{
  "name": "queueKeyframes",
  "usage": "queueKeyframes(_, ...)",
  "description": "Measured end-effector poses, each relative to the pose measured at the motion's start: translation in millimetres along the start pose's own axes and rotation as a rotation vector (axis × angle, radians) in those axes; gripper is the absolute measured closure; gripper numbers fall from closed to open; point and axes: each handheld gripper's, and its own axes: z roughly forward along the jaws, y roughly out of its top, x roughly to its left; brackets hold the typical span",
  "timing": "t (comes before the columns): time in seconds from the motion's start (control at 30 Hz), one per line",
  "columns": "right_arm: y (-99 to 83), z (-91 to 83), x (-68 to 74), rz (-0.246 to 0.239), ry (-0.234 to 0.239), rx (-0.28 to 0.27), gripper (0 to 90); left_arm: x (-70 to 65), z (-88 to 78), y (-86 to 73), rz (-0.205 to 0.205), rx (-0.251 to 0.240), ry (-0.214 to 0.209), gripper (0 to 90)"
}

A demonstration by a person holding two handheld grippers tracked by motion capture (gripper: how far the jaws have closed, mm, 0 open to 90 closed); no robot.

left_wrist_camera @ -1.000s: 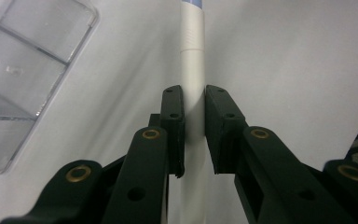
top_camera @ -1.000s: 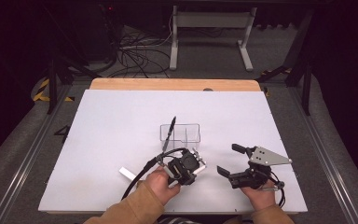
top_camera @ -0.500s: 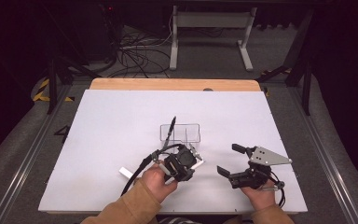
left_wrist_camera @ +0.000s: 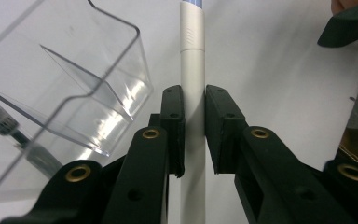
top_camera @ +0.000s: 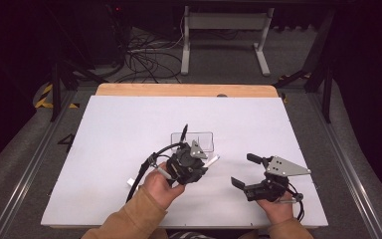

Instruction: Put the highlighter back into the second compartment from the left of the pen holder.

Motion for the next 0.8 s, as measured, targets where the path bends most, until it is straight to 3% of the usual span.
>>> queueKeyframes(0.2,-0.1,0.5,0.2,-0.004,0.002,0.000,2.7,5.4,-9.7,1.0,-0.002,-0.100,-0.008,78.8)
queueKeyframes(0.37,-0.3,0.8,0.6,-0.002,0.003,-0.001,2.8,13.8,-15.7,2.3,-0.026,-0.184,-0.038,78.8)
queueKeyframes(0.57,-0.6,1.4,0.9,-0.003,0.006,0.002,2.7,19.1,-19.9,3.9,-0.026,-0.288,-0.068,78.8)
queueKeyframes(0.63,-0.6,1.4,0.9,-0.003,0.007,0.002,2.7,22.3,-20.4,4.1,-0.046,-0.319,-0.088,78.8)
queueKeyframes(0.8,-0.8,1.6,1.0,-0.003,0.009,0.003,2.6,29.8,-22.0,4.8,-0.051,-0.389,-0.088,78.8)
